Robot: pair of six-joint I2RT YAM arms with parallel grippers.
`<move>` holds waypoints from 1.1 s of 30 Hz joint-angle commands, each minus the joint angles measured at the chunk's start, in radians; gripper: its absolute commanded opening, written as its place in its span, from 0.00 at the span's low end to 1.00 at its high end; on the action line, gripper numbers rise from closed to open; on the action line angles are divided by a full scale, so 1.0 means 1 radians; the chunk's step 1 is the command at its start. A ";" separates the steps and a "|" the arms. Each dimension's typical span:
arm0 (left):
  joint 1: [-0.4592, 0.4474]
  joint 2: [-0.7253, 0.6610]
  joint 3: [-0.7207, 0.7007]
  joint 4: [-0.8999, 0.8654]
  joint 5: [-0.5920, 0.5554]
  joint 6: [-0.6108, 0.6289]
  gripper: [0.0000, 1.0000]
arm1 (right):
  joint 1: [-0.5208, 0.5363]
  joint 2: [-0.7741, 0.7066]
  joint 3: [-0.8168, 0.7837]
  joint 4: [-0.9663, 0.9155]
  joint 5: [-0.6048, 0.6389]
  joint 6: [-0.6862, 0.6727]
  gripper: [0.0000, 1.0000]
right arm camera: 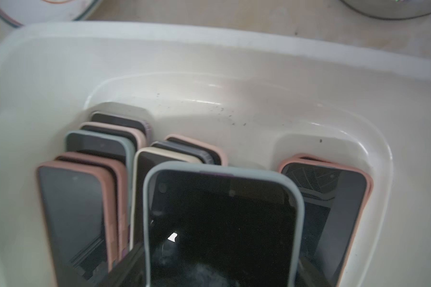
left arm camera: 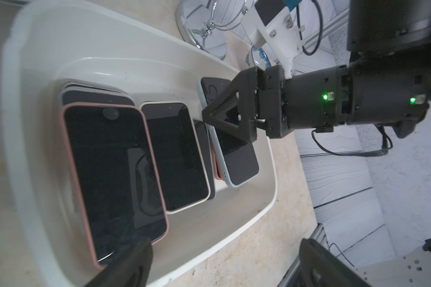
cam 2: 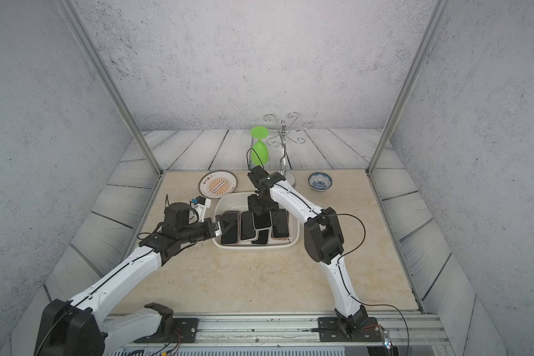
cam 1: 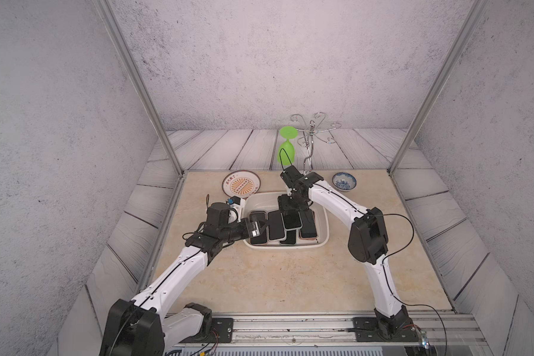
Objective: Take the phone out of the storage box
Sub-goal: Pick up the phone from the storage box.
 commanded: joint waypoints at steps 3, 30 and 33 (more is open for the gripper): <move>-0.066 0.127 -0.026 0.421 0.031 -0.178 0.98 | -0.002 -0.105 -0.030 0.023 -0.178 0.001 0.23; -0.141 0.285 0.038 0.541 0.006 -0.274 0.10 | -0.098 -0.186 -0.162 0.139 -0.501 0.053 0.74; -0.147 0.166 -0.068 0.497 0.066 -0.265 0.08 | -0.140 -0.213 -0.165 0.111 -0.528 0.008 0.84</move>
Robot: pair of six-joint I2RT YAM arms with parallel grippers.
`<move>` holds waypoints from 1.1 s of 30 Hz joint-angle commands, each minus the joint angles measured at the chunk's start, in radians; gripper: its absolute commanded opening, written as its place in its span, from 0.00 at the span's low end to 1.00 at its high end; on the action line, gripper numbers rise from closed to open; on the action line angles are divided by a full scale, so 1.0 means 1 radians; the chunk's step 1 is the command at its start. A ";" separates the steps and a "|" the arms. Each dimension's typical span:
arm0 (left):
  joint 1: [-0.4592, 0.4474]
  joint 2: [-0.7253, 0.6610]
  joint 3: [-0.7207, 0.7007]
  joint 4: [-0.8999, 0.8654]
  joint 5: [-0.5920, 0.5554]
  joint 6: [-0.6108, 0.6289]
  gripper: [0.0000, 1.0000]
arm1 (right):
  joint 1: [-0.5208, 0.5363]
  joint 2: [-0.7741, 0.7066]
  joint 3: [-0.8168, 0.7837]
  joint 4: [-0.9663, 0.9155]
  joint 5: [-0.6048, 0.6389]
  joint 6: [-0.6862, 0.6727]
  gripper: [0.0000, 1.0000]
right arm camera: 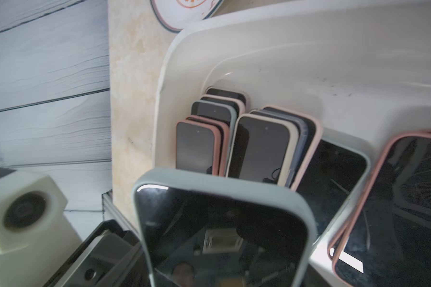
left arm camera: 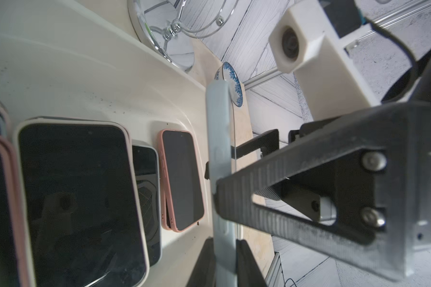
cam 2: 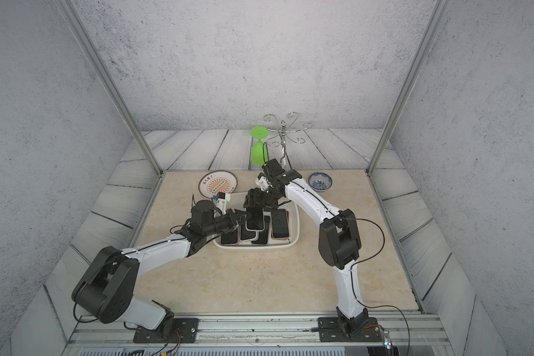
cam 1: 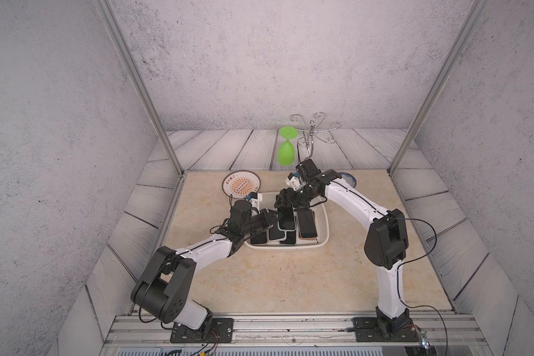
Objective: Take the phone out of the storage box
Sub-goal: Pick up the phone from the storage box, then place the phone at the center of the board.
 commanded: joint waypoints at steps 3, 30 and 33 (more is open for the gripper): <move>-0.030 -0.328 -0.212 -0.150 0.100 0.070 0.07 | -0.080 -0.088 0.000 -0.064 -0.039 -0.076 0.87; -0.392 -0.308 -0.503 -0.054 -0.363 -0.123 0.00 | -0.093 -0.126 -0.087 -0.098 -0.035 -0.140 0.89; -0.392 -0.304 -0.519 -0.084 -0.374 -0.124 0.04 | -0.092 -0.094 -0.086 -0.111 0.007 -0.146 0.89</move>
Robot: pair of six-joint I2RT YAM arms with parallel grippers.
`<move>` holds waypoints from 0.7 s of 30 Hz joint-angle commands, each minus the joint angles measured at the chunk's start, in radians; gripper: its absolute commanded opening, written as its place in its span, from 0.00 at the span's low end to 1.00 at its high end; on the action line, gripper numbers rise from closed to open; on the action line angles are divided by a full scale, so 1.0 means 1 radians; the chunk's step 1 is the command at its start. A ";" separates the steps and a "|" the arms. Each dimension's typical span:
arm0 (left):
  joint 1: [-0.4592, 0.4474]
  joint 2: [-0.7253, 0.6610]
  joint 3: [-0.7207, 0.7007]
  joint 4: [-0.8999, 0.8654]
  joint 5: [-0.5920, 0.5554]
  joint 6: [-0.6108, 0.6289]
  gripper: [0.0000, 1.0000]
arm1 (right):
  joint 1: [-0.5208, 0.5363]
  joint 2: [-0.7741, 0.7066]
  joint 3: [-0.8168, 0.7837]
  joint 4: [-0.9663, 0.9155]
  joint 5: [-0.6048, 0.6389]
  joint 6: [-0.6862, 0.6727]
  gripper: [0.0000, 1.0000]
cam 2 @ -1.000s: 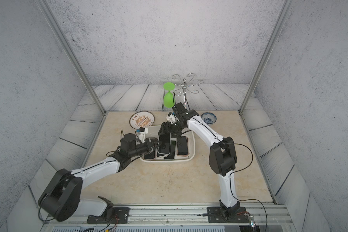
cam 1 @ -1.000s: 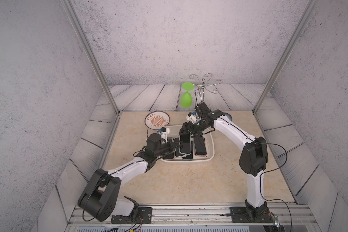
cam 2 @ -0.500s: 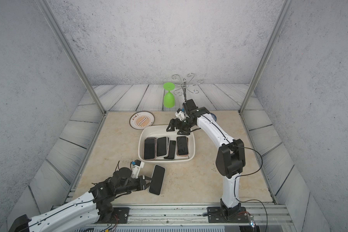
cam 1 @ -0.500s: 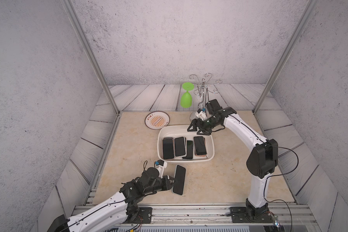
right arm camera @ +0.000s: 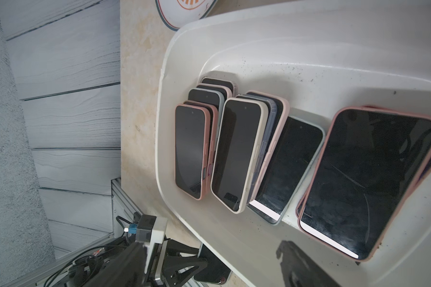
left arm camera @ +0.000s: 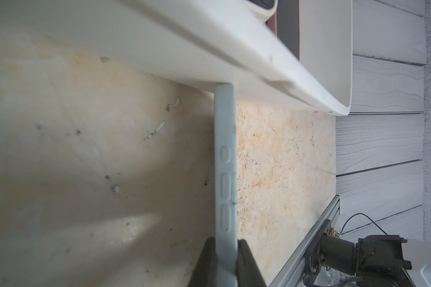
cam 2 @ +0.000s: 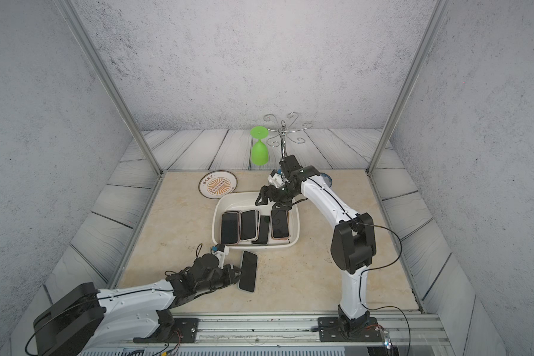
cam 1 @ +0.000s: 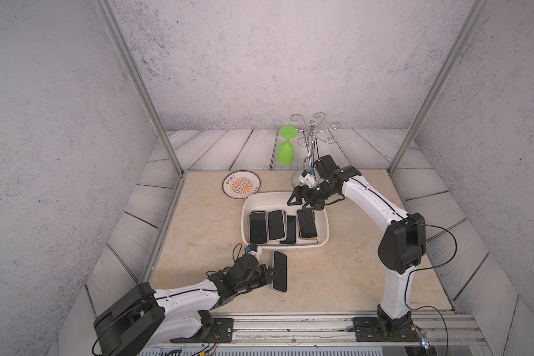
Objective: Take the phone out of the storage box
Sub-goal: Place the phone at the center of the board.
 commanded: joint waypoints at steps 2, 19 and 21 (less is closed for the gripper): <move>-0.001 -0.016 -0.024 -0.031 -0.050 0.003 0.17 | -0.002 0.045 0.020 -0.051 0.096 -0.035 0.89; 0.010 -0.289 0.136 -0.543 -0.119 0.128 0.91 | 0.037 0.357 0.254 -0.190 0.621 -0.070 0.90; 0.009 -0.308 0.186 -0.594 -0.109 0.161 0.91 | 0.041 0.393 0.281 -0.193 0.634 -0.066 0.90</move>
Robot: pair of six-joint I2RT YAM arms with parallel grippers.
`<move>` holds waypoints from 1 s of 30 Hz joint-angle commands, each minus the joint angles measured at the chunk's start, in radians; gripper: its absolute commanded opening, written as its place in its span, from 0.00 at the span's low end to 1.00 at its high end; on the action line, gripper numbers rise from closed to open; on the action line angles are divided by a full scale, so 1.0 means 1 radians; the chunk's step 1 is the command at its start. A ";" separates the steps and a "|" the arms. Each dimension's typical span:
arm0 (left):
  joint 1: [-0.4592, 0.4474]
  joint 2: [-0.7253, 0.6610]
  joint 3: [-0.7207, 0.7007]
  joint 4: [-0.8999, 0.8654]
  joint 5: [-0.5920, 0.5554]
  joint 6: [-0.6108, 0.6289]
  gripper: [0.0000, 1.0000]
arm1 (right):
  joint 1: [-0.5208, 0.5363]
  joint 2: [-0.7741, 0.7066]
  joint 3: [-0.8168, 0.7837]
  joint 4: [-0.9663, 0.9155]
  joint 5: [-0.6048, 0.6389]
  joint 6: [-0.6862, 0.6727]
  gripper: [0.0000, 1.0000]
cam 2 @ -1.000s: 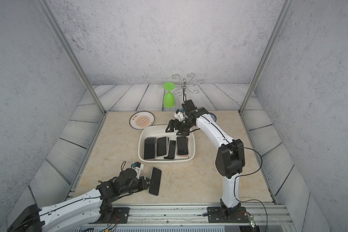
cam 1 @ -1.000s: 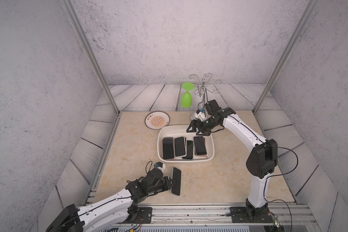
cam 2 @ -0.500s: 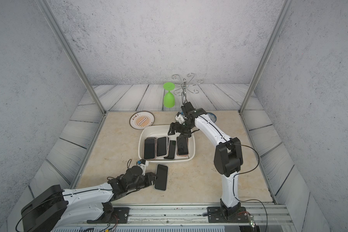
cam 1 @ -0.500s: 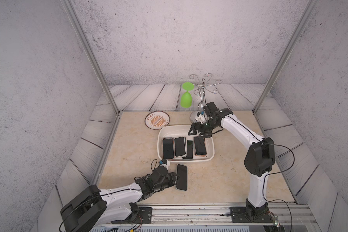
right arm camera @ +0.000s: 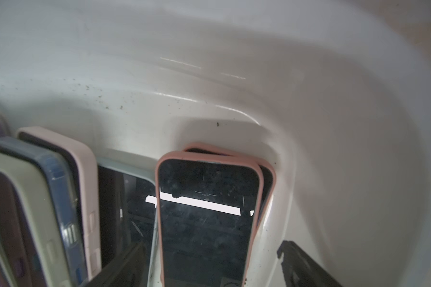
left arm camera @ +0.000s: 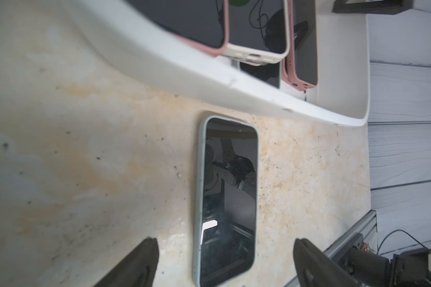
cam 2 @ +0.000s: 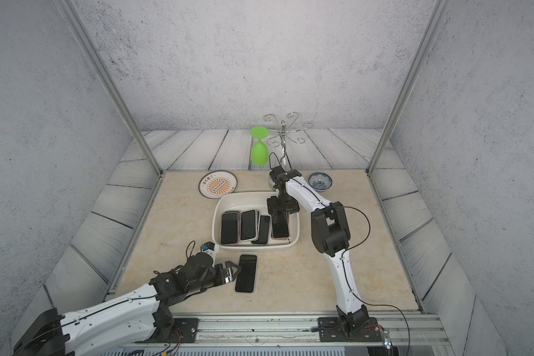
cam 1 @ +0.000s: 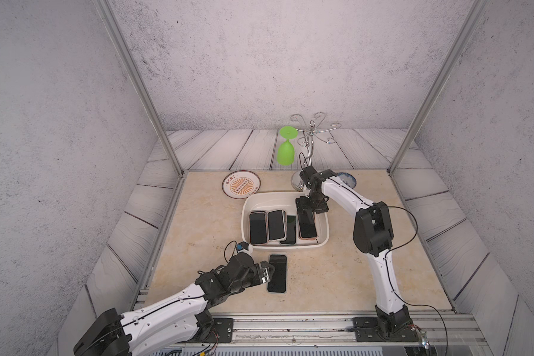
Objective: Take the phone out of the storage box
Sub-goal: Place the phone at the center of the board, then pick up the phone from the storage box.
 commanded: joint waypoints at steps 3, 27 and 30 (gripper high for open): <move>0.005 -0.041 0.149 -0.179 0.026 0.127 0.92 | 0.016 0.072 0.069 -0.040 0.061 -0.004 0.90; 0.048 -0.069 0.308 -0.317 -0.002 0.248 0.91 | 0.044 0.142 0.007 -0.025 0.159 0.004 0.48; 0.057 -0.073 0.303 -0.317 -0.006 0.255 0.91 | 0.047 0.111 0.000 -0.015 0.156 0.008 0.27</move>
